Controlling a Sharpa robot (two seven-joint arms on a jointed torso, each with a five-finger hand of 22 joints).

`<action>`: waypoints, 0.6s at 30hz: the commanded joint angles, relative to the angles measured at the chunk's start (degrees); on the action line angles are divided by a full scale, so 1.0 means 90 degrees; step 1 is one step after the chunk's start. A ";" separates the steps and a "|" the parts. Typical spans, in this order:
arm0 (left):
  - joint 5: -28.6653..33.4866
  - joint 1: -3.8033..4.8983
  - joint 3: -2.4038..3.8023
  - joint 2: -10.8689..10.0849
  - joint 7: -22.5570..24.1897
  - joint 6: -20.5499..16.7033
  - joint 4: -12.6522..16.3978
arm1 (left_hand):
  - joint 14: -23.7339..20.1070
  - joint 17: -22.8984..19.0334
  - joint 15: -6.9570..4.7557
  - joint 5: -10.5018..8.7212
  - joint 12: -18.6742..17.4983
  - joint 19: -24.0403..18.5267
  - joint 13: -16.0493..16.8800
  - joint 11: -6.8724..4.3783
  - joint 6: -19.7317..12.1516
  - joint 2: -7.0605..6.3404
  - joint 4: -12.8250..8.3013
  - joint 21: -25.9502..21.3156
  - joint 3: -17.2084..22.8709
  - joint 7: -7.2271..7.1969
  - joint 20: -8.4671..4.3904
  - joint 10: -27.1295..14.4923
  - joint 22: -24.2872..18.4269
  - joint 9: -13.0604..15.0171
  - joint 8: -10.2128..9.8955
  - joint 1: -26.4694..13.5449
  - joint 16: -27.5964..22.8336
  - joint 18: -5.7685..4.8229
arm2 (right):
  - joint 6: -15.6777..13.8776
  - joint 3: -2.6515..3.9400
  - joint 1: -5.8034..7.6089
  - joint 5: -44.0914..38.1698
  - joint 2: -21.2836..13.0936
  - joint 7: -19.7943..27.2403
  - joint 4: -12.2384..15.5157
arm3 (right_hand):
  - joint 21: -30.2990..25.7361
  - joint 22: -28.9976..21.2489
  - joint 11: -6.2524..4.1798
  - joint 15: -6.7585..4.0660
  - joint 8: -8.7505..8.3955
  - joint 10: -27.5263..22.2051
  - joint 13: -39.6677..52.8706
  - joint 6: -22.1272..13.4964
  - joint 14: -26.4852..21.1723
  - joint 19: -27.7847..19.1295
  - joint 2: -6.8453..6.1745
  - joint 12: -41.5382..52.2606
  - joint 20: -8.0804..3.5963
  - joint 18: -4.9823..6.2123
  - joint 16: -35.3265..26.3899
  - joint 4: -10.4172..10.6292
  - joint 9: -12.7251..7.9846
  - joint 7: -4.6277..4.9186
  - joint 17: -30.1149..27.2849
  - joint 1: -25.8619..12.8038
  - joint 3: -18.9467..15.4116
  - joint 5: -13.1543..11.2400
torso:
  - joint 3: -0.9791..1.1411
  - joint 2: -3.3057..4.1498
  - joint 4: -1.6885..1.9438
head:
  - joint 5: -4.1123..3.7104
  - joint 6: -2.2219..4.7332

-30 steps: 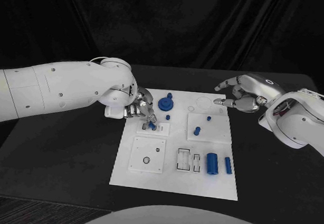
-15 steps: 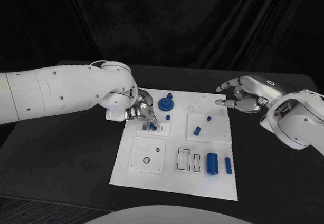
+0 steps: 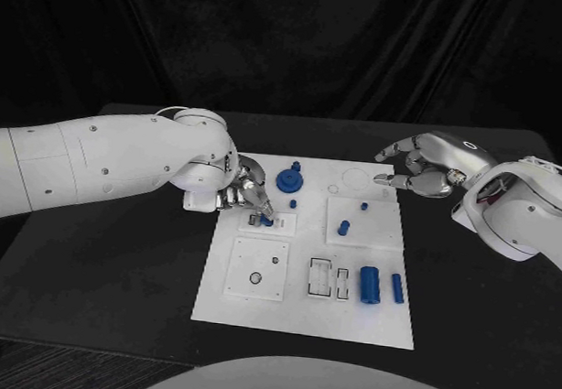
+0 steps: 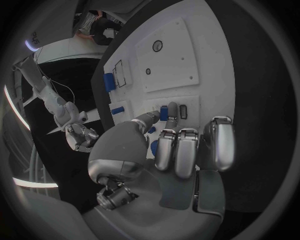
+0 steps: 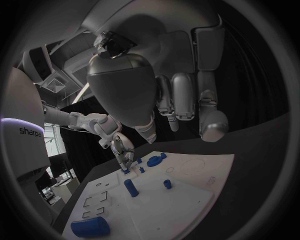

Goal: Assemble the parts on the task board

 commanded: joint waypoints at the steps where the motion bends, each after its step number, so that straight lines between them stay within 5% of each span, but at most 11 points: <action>1: 0.0009 -0.0025 -0.0007 -0.0007 0.0000 0.0043 0.0005 | 0.0662 0.1677 -0.0018 -0.0110 0.0022 -0.0066 0.1676 0.0001 0.0007 -0.0014 0.0011 -0.0030 0.0076 0.0009 0.0010 0.0665 0.0423 0.0018 -0.0049 -0.0087 0.0017 0.0067 | 0.0083 0.0004 -0.0017 0.0005 0.0000 -0.0127 -0.0001 | -0.0041 0.0624 -0.0011 0.0036 -0.0035 -0.0033 0.0890 0.0053 0.0282 -0.0056 0.0040 -0.0022 0.0009 0.0127 -0.0020 -0.0032 -0.0007 -0.0005 0.0432 0.0037 0.0001 0.0036 | -0.0001 0.0002 0.0007 | -0.0001 -0.0001; 3: 0.0009 -0.0028 -0.0007 -0.0002 0.0027 0.0062 0.0002 | 0.0662 0.1677 -0.0007 -0.0361 -0.0002 -0.0091 0.1638 0.0013 0.0011 -0.0046 0.0070 -0.0057 0.0047 0.0018 0.0020 0.0627 0.0403 0.0031 -0.0089 -0.0187 0.0017 0.0073 | 0.0089 0.0004 -0.0018 0.0005 0.0003 -0.0129 -0.0003 | -0.0068 0.0617 -0.0012 0.0036 -0.0037 -0.0045 0.0877 0.0057 0.0277 -0.0065 0.0044 -0.0036 0.0010 0.0131 -0.0034 -0.0039 -0.0010 -0.0007 0.0419 0.0044 0.0002 0.0041 | 0.0001 0.0004 0.0004 | 0.0002 -0.0001; 4: 0.0009 -0.0029 -0.0007 0.0000 0.0037 0.0067 0.0000 | 0.0662 0.1677 0.0008 -0.0807 -0.0034 -0.0112 0.1591 0.0029 -0.0014 -0.0083 0.0183 -0.0084 -0.0053 0.0039 0.0040 0.0579 0.0388 0.0033 -0.0158 -0.0322 0.0017 0.0076 | 0.0092 0.0004 -0.0018 0.0005 0.0003 -0.0131 -0.0004 | -0.0080 0.0614 -0.0013 0.0035 -0.0039 -0.0052 0.0870 0.0058 0.0273 -0.0068 0.0046 -0.0043 0.0010 0.0133 -0.0044 -0.0043 -0.0012 -0.0008 0.0410 0.0048 0.0002 0.0045 | 0.0000 0.0003 0.0000 | 0.0006 -0.0001; 12: 0.0009 -0.0041 -0.0007 0.0016 0.0120 0.0113 -0.0029 | 0.0662 0.1677 0.0063 -0.1783 -0.0074 -0.0125 0.1529 0.0087 0.0056 -0.0253 0.0778 -0.0133 -0.0745 0.0092 0.0088 0.0518 0.0401 0.0057 -0.0346 -0.0846 0.0017 0.0086 | 0.0129 0.0004 -0.0020 0.0005 0.0009 -0.0150 -0.0011 | -0.0113 0.0607 -0.0016 0.0033 -0.0050 -0.0073 0.0844 0.0061 0.0267 -0.0077 0.0053 -0.0070 0.0010 0.0137 -0.0064 -0.0070 -0.0022 -0.0012 0.0393 0.0074 0.0003 0.0077 | -0.0002 -0.0001 -0.0008 | 0.0021 -0.0001; 18: 0.0009 -0.0045 -0.0007 0.0028 0.0135 0.0122 -0.0063 | 0.0662 0.1677 0.0066 -0.1844 -0.0081 -0.0130 0.1519 0.0091 0.0076 -0.0251 0.0857 -0.0145 -0.0853 0.0093 0.0092 0.0508 0.0403 0.0072 -0.0373 -0.0884 0.0017 0.0088 | 0.0146 0.0004 -0.0020 0.0005 0.0016 -0.0156 -0.0021 | -0.0134 0.0602 -0.0018 0.0031 -0.0058 -0.0084 0.0831 0.0060 0.0264 -0.0082 0.0059 -0.0083 0.0009 0.0140 -0.0075 -0.0084 -0.0029 -0.0013 0.0384 0.0087 0.0005 0.0100 | -0.0001 0.0003 -0.0015 | 0.0040 -0.0001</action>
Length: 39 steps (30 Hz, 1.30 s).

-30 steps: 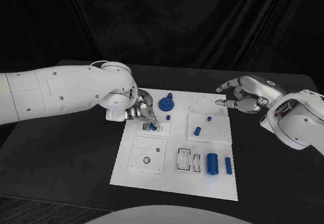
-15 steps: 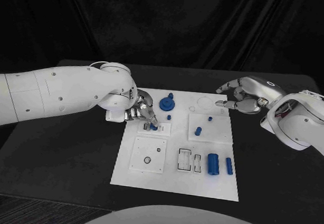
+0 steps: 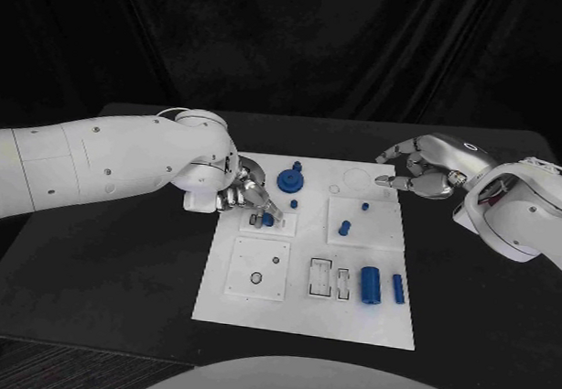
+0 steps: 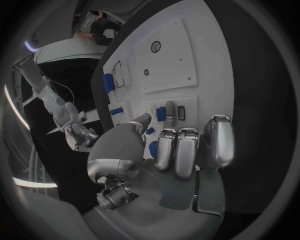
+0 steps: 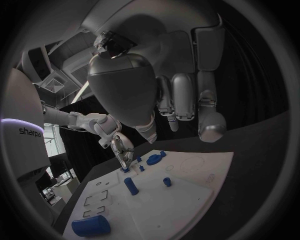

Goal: Assemble the parts on the task board

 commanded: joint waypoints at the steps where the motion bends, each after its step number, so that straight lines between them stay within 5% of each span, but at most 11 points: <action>1: 0.0018 -0.0015 0.0002 0.0020 0.0119 0.0084 -0.0012 | 0.0685 0.1677 0.0043 -0.0038 -0.0030 -0.0026 0.1519 0.0047 0.0035 0.0016 0.0010 -0.0034 -0.0055 0.0029 0.0034 0.0510 0.0404 0.0011 -0.0039 -0.0066 0.0017 0.0089 | 0.0064 0.0004 -0.0016 -0.0003 0.0004 -0.0122 -0.0007 | -0.0034 0.0603 0.0005 0.0031 -0.0032 -0.0061 0.0830 0.0037 0.0265 -0.0042 0.0025 -0.0021 0.0004 0.0039 -0.0021 -0.0049 -0.0009 0.0010 0.0384 0.0054 0.0005 0.0022 | 0.0001 0.0002 -0.0006 | 0.0010 -0.0001; 17: 0.0018 -0.0019 0.0002 0.0064 0.0258 -0.0020 -0.0049 | 0.0685 0.1677 -0.0018 0.0022 -0.0032 -0.0001 0.1515 -0.0033 0.0153 0.0101 0.0096 -0.0058 -0.0347 -0.0072 -0.0014 0.0507 0.0455 0.0515 0.0343 0.0106 0.0017 0.0088 | 0.0099 0.0004 -0.0018 -0.0002 0.0016 -0.0139 -0.0013 | -0.0081 0.0593 0.0001 0.0028 -0.0060 -0.0087 0.0795 0.0025 0.0262 -0.0048 0.0041 -0.0057 0.0002 0.0044 -0.0040 -0.0092 -0.0030 0.0008 0.0367 0.0093 0.0011 0.0105 | -0.0001 0.0008 0.0004 | 0.0010 -0.0001; 39: 0.0019 -0.0020 0.0003 -0.0011 0.0145 -0.0054 -0.0001 | 0.0685 0.1677 -0.0046 0.0101 -0.0026 0.0062 0.1523 -0.0063 0.0161 0.0126 0.0036 -0.0027 -0.0369 -0.0104 -0.0038 0.0518 0.0510 0.0628 0.0422 0.0242 0.0017 0.0073 | 0.0094 0.0004 -0.0068 -0.0001 0.0006 -0.0136 -0.0036 | -0.0093 0.0591 0.0001 0.0027 -0.0069 -0.0102 0.0774 0.0024 0.0262 -0.0047 0.0049 -0.0077 0.0001 0.0044 -0.0046 -0.0107 -0.0039 0.0010 0.0362 0.0106 0.0014 0.0143 | 0.0006 0.0001 -0.0005 | 0.0010 -0.0001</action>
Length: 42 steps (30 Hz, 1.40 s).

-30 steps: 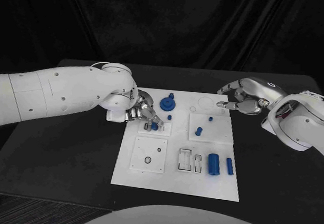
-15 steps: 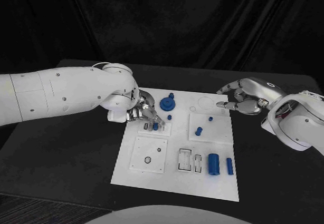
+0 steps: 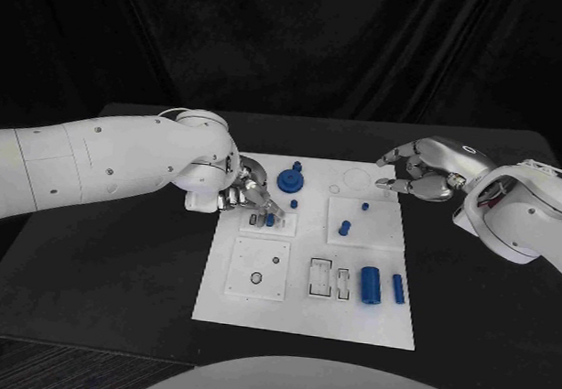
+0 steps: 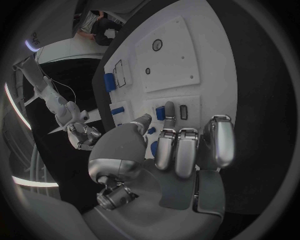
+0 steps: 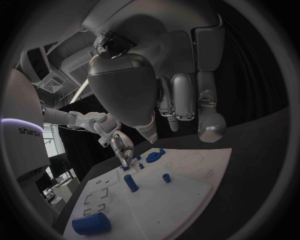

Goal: Assemble the parts on the task board

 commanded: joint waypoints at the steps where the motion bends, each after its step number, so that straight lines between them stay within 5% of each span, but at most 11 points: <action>1: 0.0022 -0.0006 0.0005 -0.0065 -0.0030 -0.0057 0.0077 | 0.0685 0.1677 -0.0049 0.0024 -0.0022 0.0040 0.1531 -0.0067 0.0031 -0.0006 -0.0033 -0.0002 -0.0027 -0.0057 -0.0016 0.0526 0.0514 0.0037 0.0061 0.0077 0.0017 0.0073 | 0.0012 0.0003 -0.0022 -0.0005 -0.0012 -0.0097 0.0000 | -0.0042 0.0592 0.0002 0.0027 -0.0041 -0.0057 0.0760 0.0025 0.0261 -0.0050 0.0016 -0.0028 0.0000 0.0048 -0.0025 -0.0041 -0.0010 0.0010 0.0359 0.0072 0.0008 0.0023 | 0.0002 -0.0001 -0.0001 | -0.0001 -0.0001; 7: 0.0022 0.0104 0.0007 -0.0263 -0.0204 -0.0093 0.0231 | 0.0685 0.1677 -0.0078 -0.0021 -0.0002 0.0097 0.1561 -0.0097 0.0080 -0.0057 -0.0007 0.0023 -0.0128 -0.0089 -0.0042 0.0558 0.0557 0.0140 0.0155 0.0076 0.0017 0.0061 | 0.0006 0.0003 -0.0027 -0.0005 -0.0037 -0.0111 0.0010 | -0.0047 0.0591 0.0003 0.0027 -0.0041 -0.0059 0.0757 0.0027 0.0261 -0.0051 0.0014 -0.0031 0.0000 0.0048 -0.0027 -0.0040 -0.0011 0.0011 0.0357 0.0068 0.0004 0.0025 | -0.0002 -0.0001 0.0001 | 0.0015 -0.0001; 16: -0.0078 0.0703 0.0009 -0.0515 -0.0258 -0.0171 0.0378 | 0.0685 0.1677 -0.0133 -0.0117 0.0032 0.0188 0.1614 -0.0156 0.0099 -0.0109 0.0044 0.0059 -0.0308 -0.0150 -0.0098 0.0611 0.0626 0.0441 0.0396 0.0136 0.0017 0.0042 | 0.0024 0.0003 -0.0029 -0.0005 -0.0056 -0.0118 0.0011 | -0.0047 0.0592 0.0006 0.0028 -0.0037 -0.0066 0.0746 0.0048 0.0261 -0.0047 0.0014 -0.0042 0.0000 0.0047 -0.0030 -0.0024 -0.0013 0.0016 0.0354 0.0037 -0.0013 0.0029 | 0.0005 -0.0010 -0.0003 | 0.0024 -0.0001; 20: -0.0347 0.0880 0.0009 -0.0501 -0.0102 -0.0319 0.0257 | 0.0685 0.1677 -0.0146 -0.0124 0.0051 0.0218 0.1643 -0.0169 0.0085 -0.0112 0.0055 0.0074 -0.0350 -0.0163 -0.0111 0.0638 0.0651 0.0536 0.0463 0.0164 0.0017 0.0035 | 0.0061 0.0003 -0.0029 -0.0001 -0.0034 -0.0121 -0.0003 | -0.0047 0.0592 0.0006 0.0028 -0.0037 -0.0066 0.0746 0.0048 0.0261 -0.0047 0.0014 -0.0042 0.0000 0.0047 -0.0030 -0.0024 -0.0013 0.0016 0.0354 0.0037 -0.0013 0.0029 | 0.0009 -0.0001 0.0005 | 0.0048 -0.0001; 23: -0.0577 0.0927 0.0009 -0.0431 0.0021 -0.0388 0.0100 | 0.0685 0.1677 -0.0154 -0.0125 0.0061 0.0234 0.1658 -0.0178 0.0082 -0.0110 0.0059 0.0083 -0.0368 -0.0173 -0.0119 0.0651 0.0665 0.0590 0.0503 0.0189 0.0017 0.0031 | 0.0082 0.0003 -0.0029 0.0034 -0.0023 -0.0109 -0.0012 | -0.0060 0.0589 0.0008 0.0029 -0.0035 -0.0068 0.0742 0.0058 0.0261 -0.0049 0.0020 -0.0045 0.0001 0.0048 -0.0032 -0.0016 -0.0014 0.0018 0.0352 0.0024 -0.0018 0.0032 | 0.0002 0.0010 0.0008 | 0.0045 -0.0001; 28: -0.0778 0.0938 0.0008 -0.0282 0.0146 -0.0363 -0.0243 | 0.0685 0.1677 -0.0168 -0.0103 0.0073 0.0269 0.1676 -0.0193 0.0073 -0.0105 0.0050 0.0104 -0.0387 -0.0189 -0.0132 0.0667 0.0695 0.0673 0.0559 0.0255 0.0017 0.0022 | 0.0120 0.0003 -0.0030 0.0067 -0.0013 -0.0090 -0.0022 | -0.0069 0.0587 0.0008 0.0029 -0.0035 -0.0067 0.0743 0.0061 0.0262 -0.0050 0.0024 -0.0045 0.0001 0.0049 -0.0030 -0.0015 -0.0014 0.0019 0.0355 0.0023 -0.0017 0.0035 | 0.0006 0.0010 0.0009 | 0.0042 -0.0001; 34: -0.0849 0.0796 0.0006 -0.0117 0.0241 -0.0298 -0.0650 | 0.0685 0.1677 -0.0177 -0.0072 0.0073 0.0257 0.1676 -0.0200 0.0015 -0.0089 0.0038 0.0087 -0.0392 -0.0190 -0.0143 0.0667 0.0684 0.0730 0.0574 0.0322 0.0017 0.0028 | 0.0141 0.0003 -0.0032 0.0079 -0.0021 -0.0081 -0.0020 | -0.0083 0.0585 0.0010 0.0031 -0.0036 -0.0068 0.0739 0.0070 0.0262 -0.0051 0.0039 -0.0048 0.0001 0.0051 -0.0032 -0.0019 -0.0017 0.0023 0.0352 0.0029 -0.0012 0.0058 | 0.0013 0.0016 0.0007 | 0.0024 -0.0001; 38: -0.0861 0.0680 0.0006 -0.0012 0.0327 -0.0293 -0.0869 | 0.0685 0.1677 -0.0175 -0.0054 0.0060 0.0244 0.1657 -0.0190 -0.0078 -0.0076 0.0038 0.0070 -0.0402 -0.0174 -0.0145 0.0650 0.0676 0.0770 0.0559 0.0365 0.0017 0.0031 | 0.0154 0.0003 -0.0037 0.0081 -0.0019 -0.0077 -0.0018 | -0.0083 0.0585 0.0010 0.0031 -0.0036 -0.0068 0.0739 0.0070 0.0262 -0.0051 0.0039 -0.0048 0.0001 0.0051 -0.0032 -0.0019 -0.0017 0.0023 0.0352 0.0029 -0.0012 0.0058 | -0.0024 0.0032 -0.0008 | 0.0065 -0.0001; 42: -0.0866 0.0584 0.0006 0.0073 0.0420 -0.0302 -0.1010 | 0.0685 0.1677 -0.0168 -0.0042 0.0051 0.0229 0.1643 -0.0180 -0.0139 -0.0063 0.0044 0.0054 -0.0411 -0.0161 -0.0144 0.0638 0.0666 0.0793 0.0545 0.0383 0.0017 0.0035 | 0.0155 0.0003 -0.0040 0.0082 -0.0013 -0.0073 -0.0016 | -0.0083 0.0585 0.0010 0.0031 -0.0036 -0.0068 0.0739 0.0070 0.0262 -0.0051 0.0039 -0.0048 0.0001 0.0051 -0.0032 -0.0019 -0.0017 0.0023 0.0352 0.0029 -0.0012 0.0058 | -0.0034 0.0030 -0.0026 | 0.0085 -0.0001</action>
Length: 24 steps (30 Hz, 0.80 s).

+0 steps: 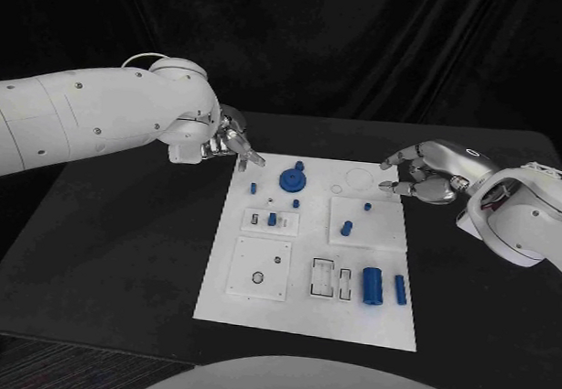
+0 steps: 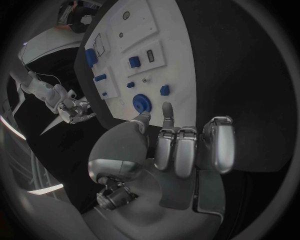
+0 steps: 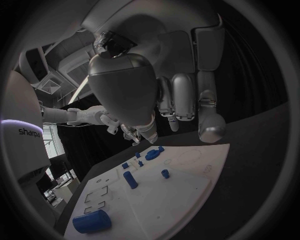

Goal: Assemble the parts on the task board

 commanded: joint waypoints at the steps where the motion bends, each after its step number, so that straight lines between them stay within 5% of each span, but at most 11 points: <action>1: -0.0092 -0.0077 0.0008 0.0079 0.0328 -0.0031 -0.0105 | 0.0684 0.1677 -0.0030 0.0031 0.0000 -0.0007 0.1643 -0.0028 -0.0066 -0.0004 0.0015 -0.0023 -0.0035 -0.0007 0.0000 0.0652 0.0666 0.0013 -0.0007 0.0078 0.0017 0.0034 | 0.0057 0.0004 -0.0020 0.0016 0.0003 -0.0058 0.0006 | -0.0020 0.0581 -0.0013 0.0031 -0.0036 -0.0045 0.0734 0.0047 0.0262 -0.0052 0.0040 -0.0024 0.0001 0.0051 -0.0033 -0.0014 -0.0007 0.0000 0.0352 0.0030 -0.0007 0.0033 | -0.0022 0.0006 -0.0023 | 0.0023 -0.0001; 8: -0.0094 -0.0200 0.0008 0.0186 0.0427 0.0013 -0.0249 | 0.0684 0.1677 -0.0019 0.0055 -0.0017 -0.0029 0.1617 -0.0014 -0.0134 0.0012 0.0018 -0.0046 -0.0042 0.0010 0.0006 0.0629 0.0651 0.0028 -0.0036 0.0101 0.0017 0.0040 | 0.0070 0.0004 -0.0023 0.0016 0.0008 -0.0059 0.0009 | -0.0040 0.0577 -0.0011 0.0032 -0.0038 -0.0046 0.0731 0.0051 0.0261 -0.0055 0.0048 -0.0027 0.0001 0.0054 -0.0039 -0.0020 -0.0010 0.0001 0.0346 0.0036 -0.0004 0.0051 | -0.0035 0.0012 -0.0032 | 0.0029 -0.0001; 24: -0.0094 -0.0393 0.0008 0.0255 0.0420 0.0190 -0.0404 | 0.0684 0.1677 -0.0004 0.0082 -0.0055 -0.0079 0.1560 0.0004 -0.0179 0.0034 0.0025 -0.0092 -0.0048 0.0027 0.0016 0.0577 0.0615 0.0038 -0.0064 0.0118 0.0017 0.0053 | 0.0080 0.0004 -0.0026 0.0016 0.0002 -0.0056 0.0011 | -0.0040 0.0577 -0.0011 0.0032 -0.0038 -0.0046 0.0731 0.0051 0.0261 -0.0055 0.0048 -0.0027 0.0001 0.0054 -0.0039 -0.0020 -0.0010 0.0001 0.0346 0.0036 -0.0004 0.0051 | -0.0002 0.0004 -0.0031 | 0.0010 -0.0001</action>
